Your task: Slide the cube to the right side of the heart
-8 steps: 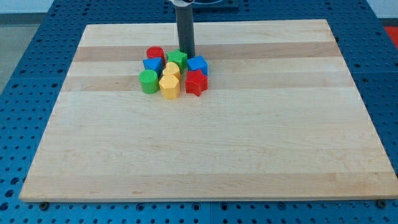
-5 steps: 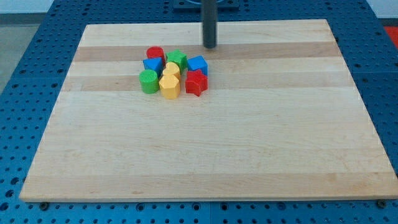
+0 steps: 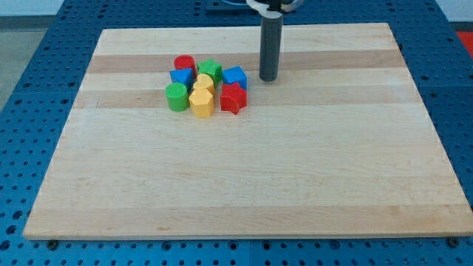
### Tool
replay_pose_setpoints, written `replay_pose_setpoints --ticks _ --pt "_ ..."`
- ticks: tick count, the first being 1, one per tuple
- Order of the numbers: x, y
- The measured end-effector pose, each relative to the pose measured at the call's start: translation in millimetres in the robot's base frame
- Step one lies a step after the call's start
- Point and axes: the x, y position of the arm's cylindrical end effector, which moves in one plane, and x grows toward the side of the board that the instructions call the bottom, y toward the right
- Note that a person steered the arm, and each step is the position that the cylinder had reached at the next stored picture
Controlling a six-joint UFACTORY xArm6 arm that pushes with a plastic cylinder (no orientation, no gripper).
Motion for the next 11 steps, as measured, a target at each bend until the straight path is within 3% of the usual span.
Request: replay_pose_setpoints --ticks 5,6,7,11 --pt "5.3 -39.8" --pt "7.2 -0.1" --pt "42.5 15.6" --pt "53.4 -38.4"
